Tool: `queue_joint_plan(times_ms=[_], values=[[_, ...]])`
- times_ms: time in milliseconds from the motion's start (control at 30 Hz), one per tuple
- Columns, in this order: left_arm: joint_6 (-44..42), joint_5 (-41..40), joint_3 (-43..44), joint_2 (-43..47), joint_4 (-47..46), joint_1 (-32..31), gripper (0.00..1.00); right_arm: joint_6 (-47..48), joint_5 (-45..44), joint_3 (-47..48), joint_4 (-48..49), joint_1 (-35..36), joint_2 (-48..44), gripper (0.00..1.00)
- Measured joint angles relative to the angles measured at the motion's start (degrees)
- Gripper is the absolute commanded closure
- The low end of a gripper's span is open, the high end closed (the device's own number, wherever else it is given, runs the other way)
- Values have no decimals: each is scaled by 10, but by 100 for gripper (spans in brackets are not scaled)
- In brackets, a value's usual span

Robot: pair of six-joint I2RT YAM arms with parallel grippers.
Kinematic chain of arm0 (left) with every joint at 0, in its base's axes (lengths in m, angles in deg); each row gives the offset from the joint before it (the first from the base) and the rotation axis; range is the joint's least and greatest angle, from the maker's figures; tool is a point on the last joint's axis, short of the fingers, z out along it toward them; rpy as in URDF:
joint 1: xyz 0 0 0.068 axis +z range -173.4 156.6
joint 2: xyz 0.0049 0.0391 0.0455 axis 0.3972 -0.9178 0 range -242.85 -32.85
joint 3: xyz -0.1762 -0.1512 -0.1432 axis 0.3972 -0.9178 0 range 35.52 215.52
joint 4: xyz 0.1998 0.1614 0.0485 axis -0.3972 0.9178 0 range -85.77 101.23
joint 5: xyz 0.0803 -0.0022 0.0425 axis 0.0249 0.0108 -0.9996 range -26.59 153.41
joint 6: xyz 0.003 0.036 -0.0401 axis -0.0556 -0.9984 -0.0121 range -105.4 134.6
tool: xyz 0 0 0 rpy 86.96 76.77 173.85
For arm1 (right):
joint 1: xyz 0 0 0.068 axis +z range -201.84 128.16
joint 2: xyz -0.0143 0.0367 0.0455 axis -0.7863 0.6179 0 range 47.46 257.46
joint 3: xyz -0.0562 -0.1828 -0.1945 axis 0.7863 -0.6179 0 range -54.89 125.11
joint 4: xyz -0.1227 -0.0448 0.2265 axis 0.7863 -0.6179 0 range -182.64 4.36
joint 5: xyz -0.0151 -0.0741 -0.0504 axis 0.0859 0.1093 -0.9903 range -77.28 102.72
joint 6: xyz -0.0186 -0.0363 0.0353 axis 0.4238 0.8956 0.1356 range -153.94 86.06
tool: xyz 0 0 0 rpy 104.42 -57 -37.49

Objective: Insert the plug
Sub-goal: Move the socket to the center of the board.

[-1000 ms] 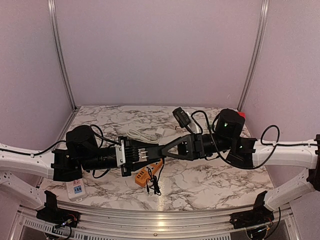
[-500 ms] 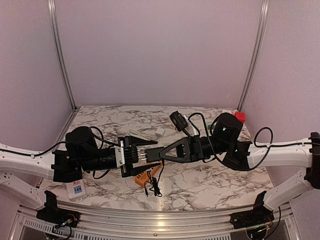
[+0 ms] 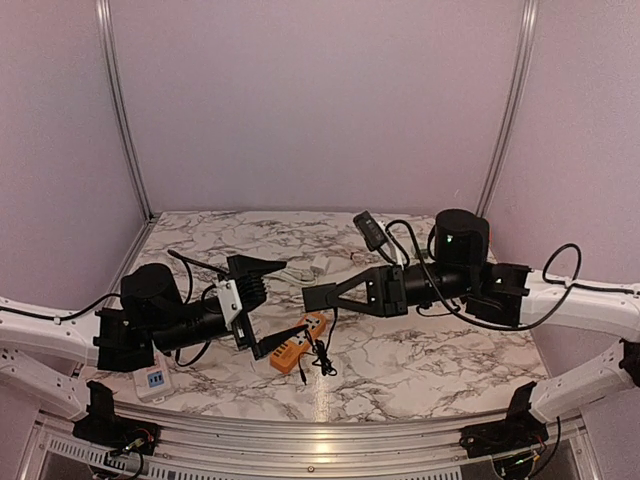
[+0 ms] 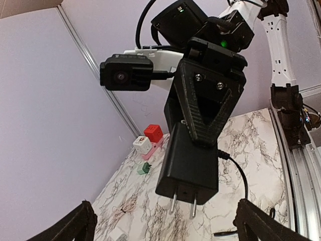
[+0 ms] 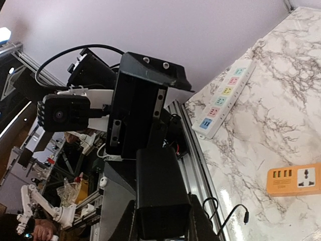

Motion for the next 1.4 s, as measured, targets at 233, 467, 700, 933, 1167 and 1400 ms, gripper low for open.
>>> queue_joint_plan(times_ms=[233, 467, 700, 933, 1167, 1400], values=[[77, -118, -13, -1, 1, 0, 1, 148, -157, 48, -183, -4, -61, 100], [157, -206, -2, -61, 39, 5, 1, 228, -379, 57, -307, -5, -116, 100], [221, -229, 12, -129, 114, 8, 1, 259, -526, 57, -368, -5, -149, 100], [270, -226, 46, -189, 182, 16, 2, 276, -573, 65, -389, -5, -157, 100], [300, -184, 49, -232, 211, 30, 6, 295, -611, 75, -398, -5, -153, 100], [317, -143, 57, -273, 221, 48, 11, 313, -626, 76, -404, -5, -156, 100]])
